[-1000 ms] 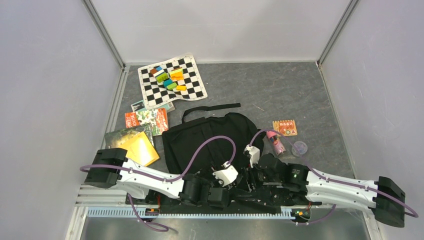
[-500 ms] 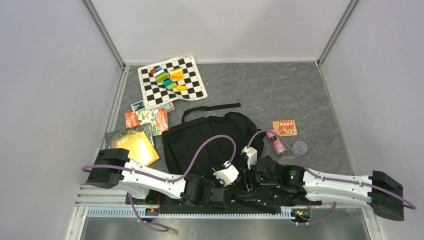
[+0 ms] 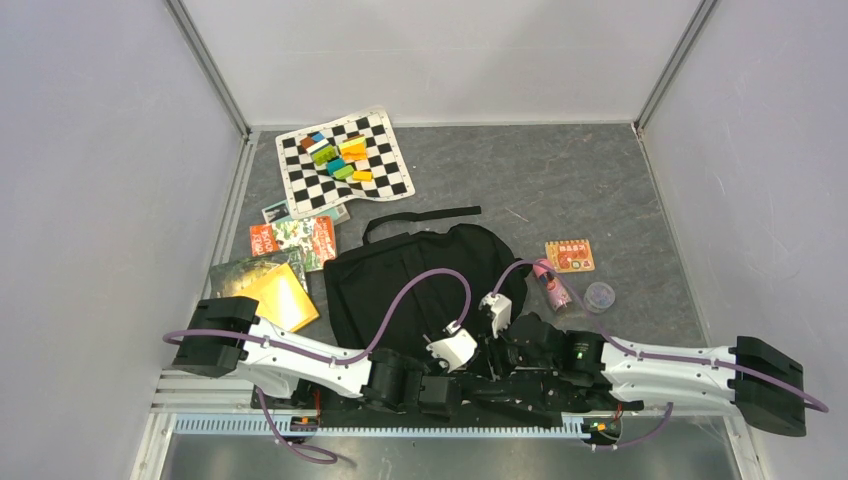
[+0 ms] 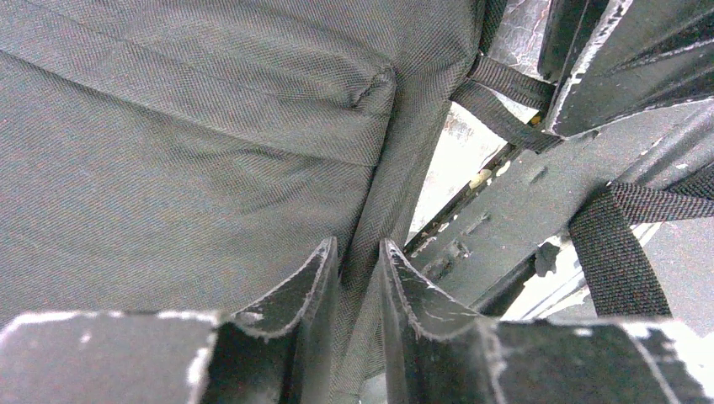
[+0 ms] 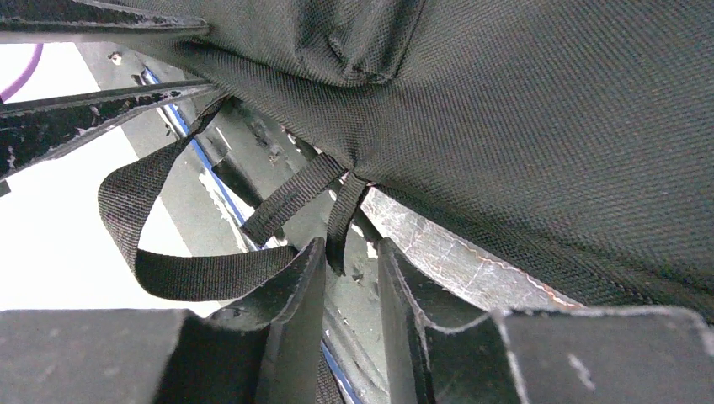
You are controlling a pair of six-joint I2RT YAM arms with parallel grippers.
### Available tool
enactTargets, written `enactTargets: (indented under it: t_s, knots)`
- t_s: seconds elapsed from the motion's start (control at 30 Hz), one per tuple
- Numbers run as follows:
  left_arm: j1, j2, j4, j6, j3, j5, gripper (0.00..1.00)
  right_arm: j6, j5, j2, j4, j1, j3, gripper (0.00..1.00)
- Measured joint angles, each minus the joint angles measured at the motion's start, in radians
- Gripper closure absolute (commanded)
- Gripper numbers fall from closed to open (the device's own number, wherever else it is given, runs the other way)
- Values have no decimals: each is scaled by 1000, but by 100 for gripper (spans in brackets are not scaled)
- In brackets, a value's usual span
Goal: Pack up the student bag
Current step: Unzip the student bag at the center of the board.
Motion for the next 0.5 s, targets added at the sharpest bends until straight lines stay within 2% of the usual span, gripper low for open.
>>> enactTargets:
  t_s: [0.1,0.23,0.3,0.5]
  knots:
    - [0,0,0,-4,0,0,78,0,0,20,21,5,0,77]
    - [0,0,0,-9,0,0,94,-3,2,46,34,5,0,98]
    - [0,0,-1,-16,0,-3,98,-5,6,49,33,6,0,100]
    - [0,-1,-13,-34,0,-19,98,-16,56,29,-16,10,22,100]
